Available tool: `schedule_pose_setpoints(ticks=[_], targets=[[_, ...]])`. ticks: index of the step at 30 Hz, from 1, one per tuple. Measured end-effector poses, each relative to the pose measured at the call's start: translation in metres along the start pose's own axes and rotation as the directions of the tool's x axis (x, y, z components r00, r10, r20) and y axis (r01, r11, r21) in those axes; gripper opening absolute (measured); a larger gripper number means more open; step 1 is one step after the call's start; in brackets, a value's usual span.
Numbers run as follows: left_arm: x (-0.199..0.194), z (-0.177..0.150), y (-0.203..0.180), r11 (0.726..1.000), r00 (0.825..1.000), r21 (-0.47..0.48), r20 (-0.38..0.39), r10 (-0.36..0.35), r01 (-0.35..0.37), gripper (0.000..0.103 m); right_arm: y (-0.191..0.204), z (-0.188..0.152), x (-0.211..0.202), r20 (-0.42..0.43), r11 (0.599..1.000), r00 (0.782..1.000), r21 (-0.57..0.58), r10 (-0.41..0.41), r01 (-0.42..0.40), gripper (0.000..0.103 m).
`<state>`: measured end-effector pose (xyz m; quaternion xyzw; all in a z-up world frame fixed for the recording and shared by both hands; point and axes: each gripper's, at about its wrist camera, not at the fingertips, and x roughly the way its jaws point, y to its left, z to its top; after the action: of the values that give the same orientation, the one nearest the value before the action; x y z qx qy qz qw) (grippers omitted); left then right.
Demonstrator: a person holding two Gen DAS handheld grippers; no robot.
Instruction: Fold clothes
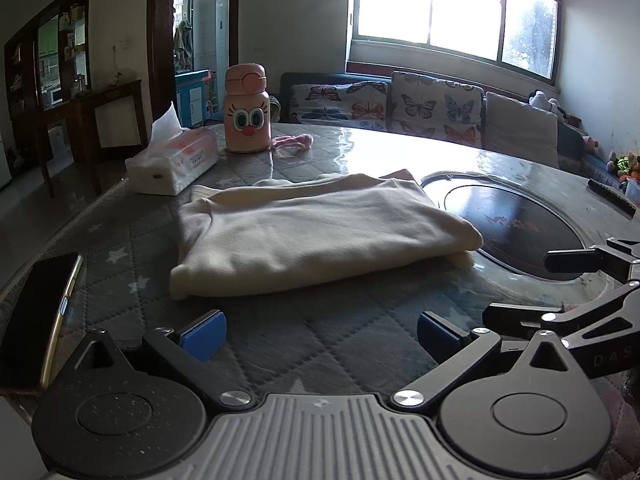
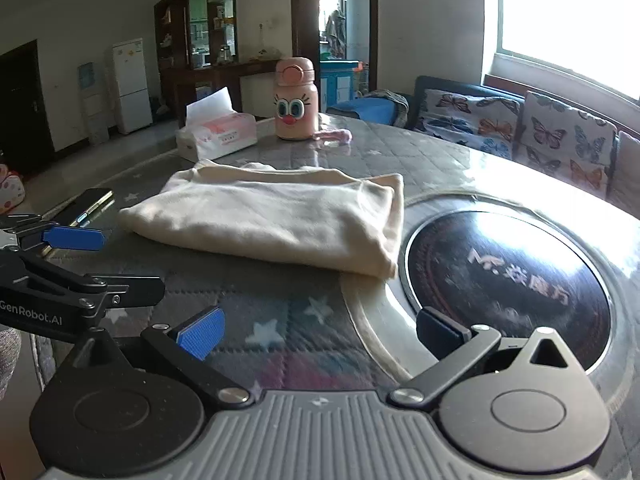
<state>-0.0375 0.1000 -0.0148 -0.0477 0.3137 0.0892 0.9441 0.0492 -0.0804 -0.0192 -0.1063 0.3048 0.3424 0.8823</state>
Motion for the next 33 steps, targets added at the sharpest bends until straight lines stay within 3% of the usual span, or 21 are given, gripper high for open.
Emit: schedule_pose_setpoints(ticks=[33], targets=[[-0.002, -0.018, -0.017, 1.000, 0.999, 0.002, -0.039, 0.018, -0.017, 0.103, 0.000, -0.026, -0.017, -0.023, 0.999, 0.999, 0.019, -0.030, 0.030, 0.103]])
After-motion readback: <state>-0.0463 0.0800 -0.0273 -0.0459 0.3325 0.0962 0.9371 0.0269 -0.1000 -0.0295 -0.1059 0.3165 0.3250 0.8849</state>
